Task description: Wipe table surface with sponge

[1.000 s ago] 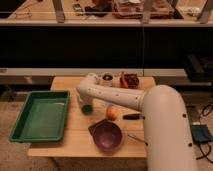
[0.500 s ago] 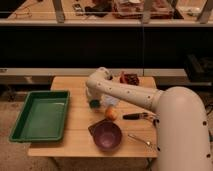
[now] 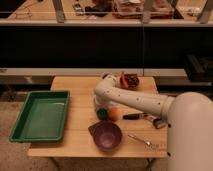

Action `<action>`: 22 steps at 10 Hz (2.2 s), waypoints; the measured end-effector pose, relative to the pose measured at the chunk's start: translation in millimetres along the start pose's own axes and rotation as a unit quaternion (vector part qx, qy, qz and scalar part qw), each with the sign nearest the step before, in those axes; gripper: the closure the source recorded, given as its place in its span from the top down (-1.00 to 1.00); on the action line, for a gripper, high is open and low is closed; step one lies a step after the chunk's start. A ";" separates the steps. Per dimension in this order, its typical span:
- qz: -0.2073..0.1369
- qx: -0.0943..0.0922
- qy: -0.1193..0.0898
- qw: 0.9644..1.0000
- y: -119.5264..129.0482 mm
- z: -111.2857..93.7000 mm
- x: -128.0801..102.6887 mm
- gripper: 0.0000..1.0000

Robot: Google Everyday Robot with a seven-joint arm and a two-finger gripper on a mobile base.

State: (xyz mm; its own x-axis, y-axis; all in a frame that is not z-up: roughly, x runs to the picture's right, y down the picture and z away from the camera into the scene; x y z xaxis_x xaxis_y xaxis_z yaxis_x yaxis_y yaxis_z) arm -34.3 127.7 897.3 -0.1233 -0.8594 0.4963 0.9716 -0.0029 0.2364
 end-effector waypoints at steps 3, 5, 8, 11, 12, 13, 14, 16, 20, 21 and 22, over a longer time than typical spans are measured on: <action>-0.023 -0.002 -0.008 1.000 -17.3 -7.9 -18.8 -0.81; -0.059 -0.001 -0.023 0.998 -52.6 -11.4 -30.1 -0.81; -0.115 0.000 -0.044 0.992 -99.5 -0.6 -29.9 -0.81; -0.139 0.004 -0.038 0.990 -113.1 14.9 -5.9 -0.81; -0.141 0.006 -0.030 0.990 -115.0 13.5 7.3 -0.81; -0.142 0.009 -0.025 0.989 -117.5 12.7 14.4 -0.81; -0.139 0.014 -0.015 0.990 -116.7 10.7 22.3 -0.81; -0.132 0.023 0.007 0.991 -110.4 4.9 41.9 -0.81; -0.089 0.020 0.029 0.995 -77.7 1.9 68.2 -0.81; -0.066 0.014 0.038 0.997 -53.4 -4.8 68.9 -0.81; -0.047 0.009 0.045 0.998 -33.1 -10.5 68.6 -0.81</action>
State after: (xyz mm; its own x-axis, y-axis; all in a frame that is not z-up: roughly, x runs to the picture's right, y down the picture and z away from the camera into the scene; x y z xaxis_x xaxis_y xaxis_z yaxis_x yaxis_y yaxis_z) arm -72.7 63.6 914.8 -0.1941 -0.8979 0.3951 0.9528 -0.0767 0.2938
